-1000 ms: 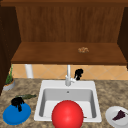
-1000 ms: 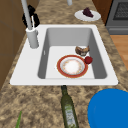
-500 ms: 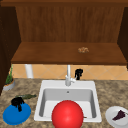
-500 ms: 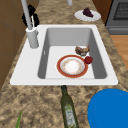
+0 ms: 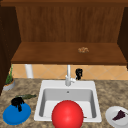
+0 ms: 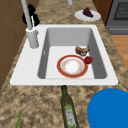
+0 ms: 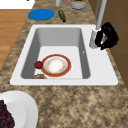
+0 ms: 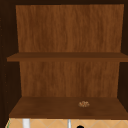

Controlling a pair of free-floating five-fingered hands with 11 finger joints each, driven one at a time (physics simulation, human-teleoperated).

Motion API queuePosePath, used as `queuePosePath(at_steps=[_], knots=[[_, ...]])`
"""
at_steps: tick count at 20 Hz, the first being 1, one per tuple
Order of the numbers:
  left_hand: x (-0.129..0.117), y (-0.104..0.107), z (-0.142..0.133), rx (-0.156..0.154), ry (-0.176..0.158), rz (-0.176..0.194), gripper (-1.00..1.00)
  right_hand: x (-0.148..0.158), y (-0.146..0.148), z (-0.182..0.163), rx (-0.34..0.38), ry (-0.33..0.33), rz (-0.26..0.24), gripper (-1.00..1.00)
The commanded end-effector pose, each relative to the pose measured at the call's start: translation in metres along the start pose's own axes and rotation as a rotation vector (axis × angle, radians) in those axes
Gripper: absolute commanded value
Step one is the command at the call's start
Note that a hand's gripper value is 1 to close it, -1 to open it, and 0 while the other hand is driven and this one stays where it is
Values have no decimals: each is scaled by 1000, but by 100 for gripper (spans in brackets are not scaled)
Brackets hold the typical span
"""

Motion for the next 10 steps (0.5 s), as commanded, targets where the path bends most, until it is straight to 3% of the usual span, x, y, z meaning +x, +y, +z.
queuePosePath(at_steps=[1,10], knots=[[0,0,0,0,0,0,0,18,-3,3,-22,86,89,100],[0,0,0,0,0,0,0,35,-7,5,17,378,109,100]])
